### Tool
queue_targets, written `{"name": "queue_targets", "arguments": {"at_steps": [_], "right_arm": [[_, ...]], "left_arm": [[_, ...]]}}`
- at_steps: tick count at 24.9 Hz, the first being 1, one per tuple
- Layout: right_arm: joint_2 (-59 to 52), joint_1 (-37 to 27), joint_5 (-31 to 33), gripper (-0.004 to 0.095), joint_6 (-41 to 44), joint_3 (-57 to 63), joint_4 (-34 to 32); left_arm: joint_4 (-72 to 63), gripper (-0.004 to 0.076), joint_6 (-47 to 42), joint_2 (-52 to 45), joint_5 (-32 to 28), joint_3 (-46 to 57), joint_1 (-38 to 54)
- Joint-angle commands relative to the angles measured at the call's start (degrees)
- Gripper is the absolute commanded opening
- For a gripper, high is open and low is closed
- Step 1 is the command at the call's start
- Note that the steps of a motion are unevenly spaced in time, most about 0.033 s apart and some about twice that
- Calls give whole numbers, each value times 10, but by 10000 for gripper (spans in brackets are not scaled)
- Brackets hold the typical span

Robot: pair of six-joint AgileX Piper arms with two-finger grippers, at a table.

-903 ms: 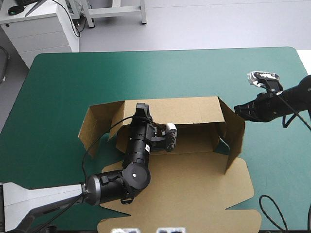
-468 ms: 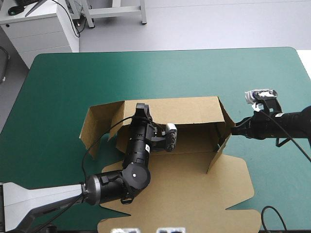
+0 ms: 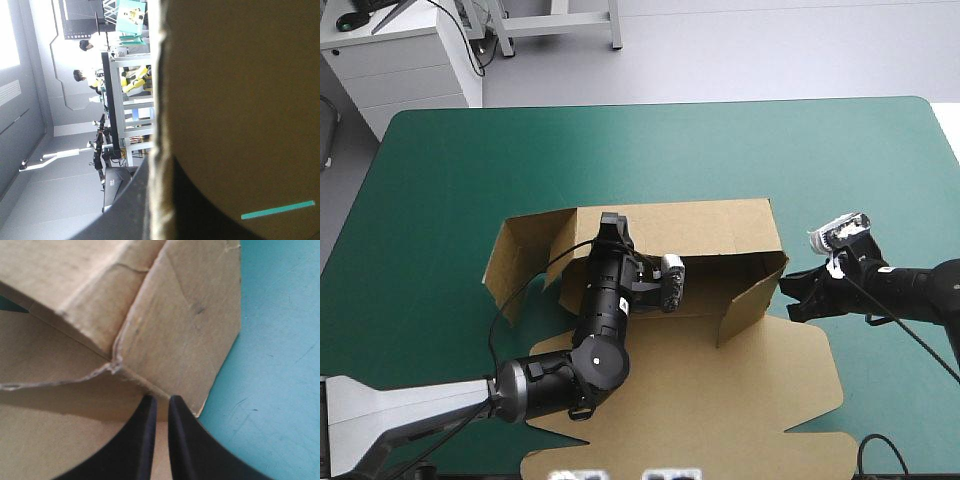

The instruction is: Fold the box

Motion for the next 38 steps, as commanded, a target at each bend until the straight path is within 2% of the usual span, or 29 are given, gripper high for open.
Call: {"name": "queue_targets", "arguments": {"at_steps": [1,4,6,8,13,16,20,21,28,31,33,38], "right_arm": [[-10,-3,21,332,-42,-13,53],[-5,-3,13,649,-52,-11,53],[1,-3,-4,790,-53,-11,53],[10,-3,-12,854,-53,-10,53],[33,-3,3,794,-36,-2,86],[14,-3,-28,761,-56,22,123],[-45,-3,-97,742,-64,91,127],[-60,-3,-106,742,-73,100,148],[-75,9,-121,742,-71,103,143],[-75,67,-185,711,-34,103,110],[-75,113,-232,689,10,103,64],[-75,196,-331,684,117,103,-19]], "left_arm": [[40,-8,-8,-23,21,-14,-2],[40,-8,-8,-23,20,-14,-2],[40,-8,-8,-23,17,-14,-2],[40,-8,-8,-23,16,-14,-2],[40,-8,-8,-23,12,-14,-2],[40,-8,-8,-23,12,-14,-2],[40,-8,-8,-23,9,-14,-2],[40,-8,-8,-23,6,-14,-2],[40,-8,-8,-23,1,-14,-2],[40,-8,-8,-23,1,-14,-2],[40,-8,-8,-23,1,-14,-2],[40,-8,-8,-23,1,-14,-2]]}}
